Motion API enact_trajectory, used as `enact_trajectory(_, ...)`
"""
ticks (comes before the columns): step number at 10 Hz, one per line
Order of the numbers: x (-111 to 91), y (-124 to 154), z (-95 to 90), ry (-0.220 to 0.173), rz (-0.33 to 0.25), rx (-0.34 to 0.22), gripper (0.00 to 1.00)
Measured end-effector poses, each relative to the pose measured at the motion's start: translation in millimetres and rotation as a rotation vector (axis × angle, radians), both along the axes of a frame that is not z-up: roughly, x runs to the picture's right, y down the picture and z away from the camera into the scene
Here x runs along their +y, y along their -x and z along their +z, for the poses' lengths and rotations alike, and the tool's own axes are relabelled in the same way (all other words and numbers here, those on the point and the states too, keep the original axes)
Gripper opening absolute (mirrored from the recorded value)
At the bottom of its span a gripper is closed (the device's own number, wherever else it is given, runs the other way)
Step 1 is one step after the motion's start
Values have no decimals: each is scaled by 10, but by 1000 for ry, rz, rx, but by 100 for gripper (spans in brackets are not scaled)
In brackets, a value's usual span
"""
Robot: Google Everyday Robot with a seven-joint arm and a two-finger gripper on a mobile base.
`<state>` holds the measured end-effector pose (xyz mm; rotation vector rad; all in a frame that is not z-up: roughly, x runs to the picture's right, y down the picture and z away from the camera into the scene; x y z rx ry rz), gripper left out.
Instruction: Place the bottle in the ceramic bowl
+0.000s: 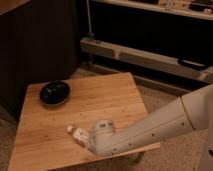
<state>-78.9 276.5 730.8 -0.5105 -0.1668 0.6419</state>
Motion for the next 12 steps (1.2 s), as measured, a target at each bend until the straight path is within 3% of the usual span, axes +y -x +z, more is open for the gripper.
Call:
enact_trajectory(4,73,-71,103,23,26,7,65)
enact_trajectory(6,123,-73,178,52,32,5,64)
enact_trajectory(9,136,2,280,110,37,-16,37)
enact_trajectory(12,62,53,341,133,46,-22,7)
